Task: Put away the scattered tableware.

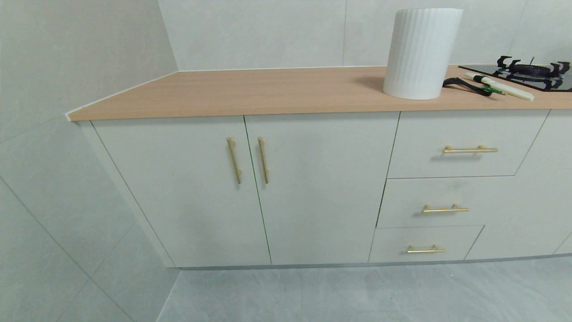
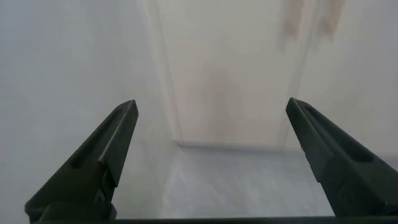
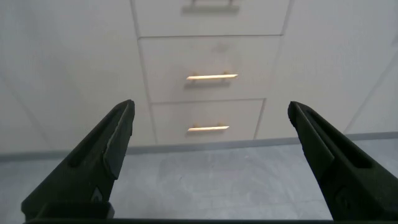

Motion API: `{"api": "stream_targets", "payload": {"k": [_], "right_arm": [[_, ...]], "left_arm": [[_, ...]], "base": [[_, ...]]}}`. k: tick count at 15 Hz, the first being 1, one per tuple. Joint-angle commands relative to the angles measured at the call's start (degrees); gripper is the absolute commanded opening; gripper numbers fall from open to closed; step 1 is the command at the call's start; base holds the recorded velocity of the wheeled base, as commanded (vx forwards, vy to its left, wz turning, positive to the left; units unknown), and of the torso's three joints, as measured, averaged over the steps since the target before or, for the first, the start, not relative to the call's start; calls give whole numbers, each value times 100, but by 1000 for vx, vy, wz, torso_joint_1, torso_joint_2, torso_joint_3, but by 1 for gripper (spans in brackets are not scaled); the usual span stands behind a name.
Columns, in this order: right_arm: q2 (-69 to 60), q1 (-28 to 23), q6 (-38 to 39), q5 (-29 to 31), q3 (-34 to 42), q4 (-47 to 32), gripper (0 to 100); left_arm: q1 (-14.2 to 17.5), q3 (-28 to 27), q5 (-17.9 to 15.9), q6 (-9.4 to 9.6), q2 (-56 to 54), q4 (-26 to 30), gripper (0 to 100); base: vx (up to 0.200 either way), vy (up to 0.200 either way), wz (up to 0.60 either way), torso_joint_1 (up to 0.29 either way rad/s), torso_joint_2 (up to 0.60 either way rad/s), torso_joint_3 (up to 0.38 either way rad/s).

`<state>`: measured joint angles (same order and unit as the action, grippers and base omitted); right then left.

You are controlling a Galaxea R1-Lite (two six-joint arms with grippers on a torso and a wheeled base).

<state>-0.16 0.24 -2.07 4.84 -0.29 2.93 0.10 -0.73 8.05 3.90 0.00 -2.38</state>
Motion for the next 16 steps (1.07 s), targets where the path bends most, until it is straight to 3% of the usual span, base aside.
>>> {"api": "stream_targets", "payload": {"k": [1,3,6,16], "right_arm": [[16,2,5,-71,29,-20,100],[16,2,14,-431,29,-178,100],[16,2,49,-660,29,-284,100],[16,2,128,-669,29,-284,100]], "left_arm": [[-1,73,-225,-30,0,0,100],[-1,73,-699,-126,0,273,100],[-1,73,-690,-408,0,247,100],[-1,73,-699,-443,0,247,100]], "base": [[0,0,0,0,0,0],[0,0,0,0,0,0],[0,0,0,0,0,0],[0,0,0,0,0,0]]}}
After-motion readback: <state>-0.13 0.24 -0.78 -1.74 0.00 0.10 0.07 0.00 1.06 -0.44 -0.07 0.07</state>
